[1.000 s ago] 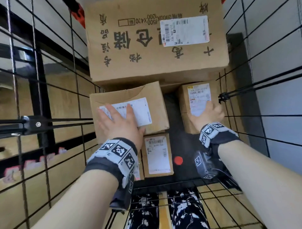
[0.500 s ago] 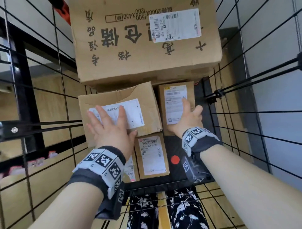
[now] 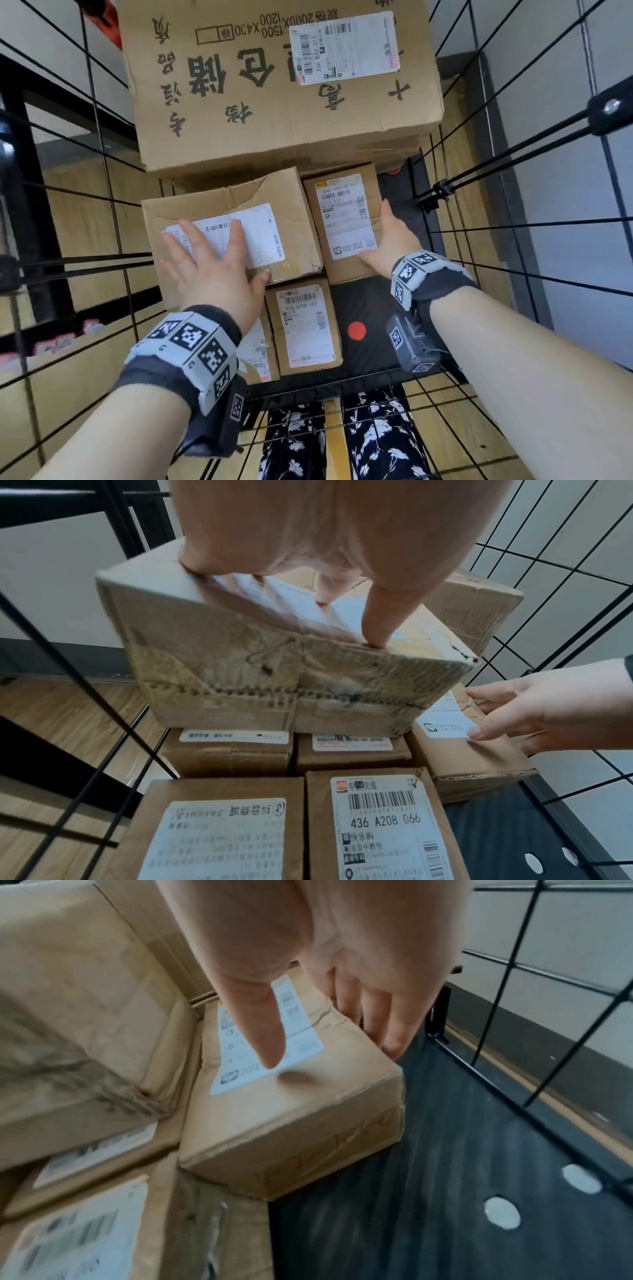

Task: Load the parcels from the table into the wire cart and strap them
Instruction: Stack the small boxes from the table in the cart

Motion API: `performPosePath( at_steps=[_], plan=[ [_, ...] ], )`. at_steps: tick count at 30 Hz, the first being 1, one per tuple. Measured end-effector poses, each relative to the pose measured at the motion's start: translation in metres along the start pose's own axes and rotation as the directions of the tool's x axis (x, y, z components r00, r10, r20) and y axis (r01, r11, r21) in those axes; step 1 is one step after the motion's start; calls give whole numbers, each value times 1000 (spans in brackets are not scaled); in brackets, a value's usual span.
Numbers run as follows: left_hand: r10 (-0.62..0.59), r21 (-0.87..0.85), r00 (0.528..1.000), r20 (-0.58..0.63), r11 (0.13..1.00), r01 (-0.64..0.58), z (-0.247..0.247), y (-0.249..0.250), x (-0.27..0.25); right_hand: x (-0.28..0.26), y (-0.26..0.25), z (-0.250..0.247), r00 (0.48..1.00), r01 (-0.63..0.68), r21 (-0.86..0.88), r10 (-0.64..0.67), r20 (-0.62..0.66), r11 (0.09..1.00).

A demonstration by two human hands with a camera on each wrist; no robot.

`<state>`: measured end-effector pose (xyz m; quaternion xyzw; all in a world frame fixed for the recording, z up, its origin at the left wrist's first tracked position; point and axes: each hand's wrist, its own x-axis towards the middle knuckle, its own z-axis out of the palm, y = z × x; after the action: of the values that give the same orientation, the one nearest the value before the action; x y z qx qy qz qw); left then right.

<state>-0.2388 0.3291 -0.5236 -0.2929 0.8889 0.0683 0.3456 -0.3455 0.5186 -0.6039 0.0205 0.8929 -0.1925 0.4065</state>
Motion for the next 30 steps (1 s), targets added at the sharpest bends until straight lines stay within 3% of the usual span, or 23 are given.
performPosePath(
  at_steps=[6, 10, 13, 19, 24, 30],
  plan=[
    [-19, 19, 1000, 7, 1000, 19, -3, 3, 0, 0, -4, -1, 995, -96, 155, 101, -22, 983],
    [-39, -2, 999, 21, 999, 39, -8, 4, 0, -11, -15, -2, 982, -150, 146, 164, -89, 978],
    [-39, -24, 999, 23, 999, 40, -15, 0, 0, -23, -23, -8, 982, -170, 141, 180, -63, 975],
    [30, -100, 994, -109, 994, -41, -48, -13, -24, -70, -52, -38, 999, -33, 114, 32, 16, 993],
    [88, -212, 988, -126, 971, -114, -96, -23, -69, -130, -89, -64, 999, 35, 113, -33, -26, 993],
    [190, -283, 963, -190, 929, -239, -137, -36, -125, -217, -115, -101, 980, 178, -62, -183, -82, 982]
  ],
)
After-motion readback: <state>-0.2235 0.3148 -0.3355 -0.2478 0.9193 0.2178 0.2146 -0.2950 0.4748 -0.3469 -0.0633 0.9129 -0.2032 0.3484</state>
